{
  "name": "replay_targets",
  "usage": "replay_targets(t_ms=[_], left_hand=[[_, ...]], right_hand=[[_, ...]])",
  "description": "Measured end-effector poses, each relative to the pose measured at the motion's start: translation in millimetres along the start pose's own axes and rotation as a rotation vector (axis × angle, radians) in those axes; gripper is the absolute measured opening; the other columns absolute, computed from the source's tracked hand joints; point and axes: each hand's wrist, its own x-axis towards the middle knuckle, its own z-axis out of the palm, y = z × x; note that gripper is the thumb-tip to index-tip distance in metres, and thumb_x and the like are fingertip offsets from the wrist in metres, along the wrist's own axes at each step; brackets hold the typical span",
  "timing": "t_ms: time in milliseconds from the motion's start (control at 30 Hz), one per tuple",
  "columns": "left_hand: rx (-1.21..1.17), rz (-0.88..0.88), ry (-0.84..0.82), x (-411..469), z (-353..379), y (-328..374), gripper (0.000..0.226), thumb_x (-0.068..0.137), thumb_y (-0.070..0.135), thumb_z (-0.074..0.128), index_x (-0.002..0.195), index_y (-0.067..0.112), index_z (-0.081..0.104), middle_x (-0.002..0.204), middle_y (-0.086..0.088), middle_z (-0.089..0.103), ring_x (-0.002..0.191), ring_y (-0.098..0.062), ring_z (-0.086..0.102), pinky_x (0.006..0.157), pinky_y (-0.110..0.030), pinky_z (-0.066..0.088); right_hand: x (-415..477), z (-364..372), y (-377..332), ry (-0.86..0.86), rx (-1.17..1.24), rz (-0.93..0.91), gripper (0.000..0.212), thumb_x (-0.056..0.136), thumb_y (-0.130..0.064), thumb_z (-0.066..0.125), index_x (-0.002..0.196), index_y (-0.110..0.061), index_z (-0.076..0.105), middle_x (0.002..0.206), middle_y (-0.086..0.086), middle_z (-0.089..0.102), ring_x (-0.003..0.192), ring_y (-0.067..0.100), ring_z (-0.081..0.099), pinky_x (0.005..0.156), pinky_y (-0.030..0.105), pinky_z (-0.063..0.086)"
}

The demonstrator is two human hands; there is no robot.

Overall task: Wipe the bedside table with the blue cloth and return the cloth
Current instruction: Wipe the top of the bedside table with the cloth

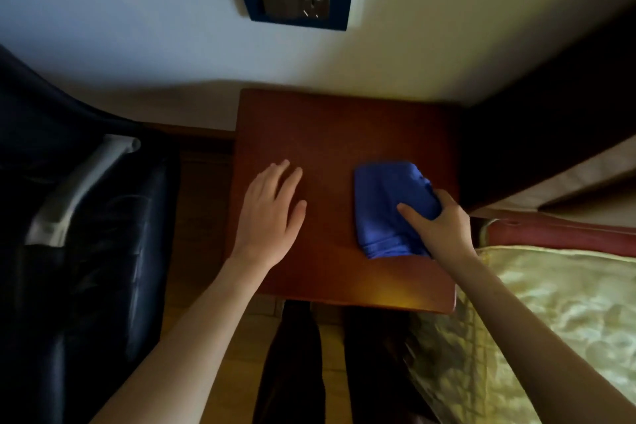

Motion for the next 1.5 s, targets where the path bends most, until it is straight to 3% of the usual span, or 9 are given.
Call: replay_targets(t_ms=[133,267,367,500,733,1033,1133,1267,1500], left_hand=[[0.082,0.0,0.015,10,29,-18,0.057,0.099,0.037,0.041,0.151,0.015,0.031,0.16,-0.011,0.028,0.149,-0.028,0.021,0.122,-0.045,0.013],[0.106,-0.008,-0.002,14,42,-27,0.056,0.1,0.039,0.034,0.151,0.014,0.031,0.159,-0.011,0.031,0.149,-0.028,0.023,0.122,-0.048,0.015],[0.113,0.01,0.006,13,50,-35,0.057,0.1,0.04,0.032,0.151,0.015,0.031,0.159,-0.01,0.031,0.149,-0.028,0.023,0.122,-0.048,0.015],[0.134,0.015,0.064,12,59,-37,0.056,0.1,0.038,0.033,0.152,0.016,0.03,0.159,-0.009,0.032,0.148,-0.028,0.024,0.121,-0.048,0.016],[0.138,0.038,0.12,12,65,-41,0.057,0.1,0.039,0.034,0.152,0.016,0.031,0.159,-0.01,0.032,0.148,-0.029,0.024,0.122,-0.047,0.014],[0.14,0.042,0.136,8,63,-39,0.057,0.1,0.036,0.036,0.152,0.014,0.031,0.158,-0.011,0.034,0.147,-0.03,0.027,0.121,-0.05,0.019],[0.16,0.046,0.146,9,67,-41,0.056,0.102,0.037,0.031,0.153,0.015,0.028,0.16,-0.009,0.03,0.149,-0.028,0.024,0.123,-0.048,0.016],[0.186,0.053,0.148,10,68,-42,0.056,0.102,0.038,0.028,0.153,0.016,0.026,0.16,-0.01,0.029,0.149,-0.028,0.022,0.123,-0.047,0.015],[0.154,0.056,0.146,8,63,-39,0.056,0.101,0.036,0.035,0.152,0.014,0.03,0.158,-0.012,0.033,0.147,-0.03,0.026,0.122,-0.049,0.017]], right_hand=[[7,11,15,0.081,-0.081,0.008,0.061,0.083,-0.041,0.075,0.128,-0.007,0.052,0.11,0.009,0.063,0.104,0.032,0.061,0.079,0.034,0.046],[5,20,12,0.324,-0.47,-0.252,0.086,0.081,-0.057,0.069,0.147,-0.015,0.036,0.134,0.026,0.044,0.116,0.044,0.044,0.096,0.051,0.043],[5,46,1,0.317,-0.605,-0.32,0.076,0.08,-0.073,0.046,0.144,-0.033,0.042,0.14,0.027,0.04,0.114,0.045,0.042,0.093,0.056,0.041],[14,89,1,0.374,-0.706,-0.332,0.069,0.081,-0.076,0.046,0.13,-0.029,0.057,0.135,0.028,0.048,0.112,0.049,0.047,0.086,0.059,0.041],[70,70,-13,0.549,-0.554,-0.427,0.052,0.088,-0.062,0.057,0.114,-0.018,0.065,0.118,0.017,0.059,0.098,0.04,0.054,0.074,0.047,0.05],[-14,81,62,0.594,-0.546,-0.542,0.047,0.092,-0.056,0.059,0.111,-0.014,0.07,0.107,0.021,0.061,0.088,0.04,0.054,0.074,0.048,0.05],[34,70,34,0.664,-0.547,-0.449,0.052,0.091,-0.058,0.058,0.122,-0.016,0.062,0.109,0.019,0.059,0.09,0.039,0.053,0.074,0.046,0.046],[84,60,-4,0.715,-0.512,-0.338,0.052,0.09,-0.06,0.053,0.113,-0.014,0.065,0.115,0.019,0.06,0.095,0.042,0.054,0.075,0.046,0.047],[-35,74,93,0.51,-0.541,-0.7,0.042,0.091,-0.05,0.062,0.104,-0.011,0.074,0.104,0.021,0.064,0.085,0.037,0.051,0.077,0.048,0.051]])
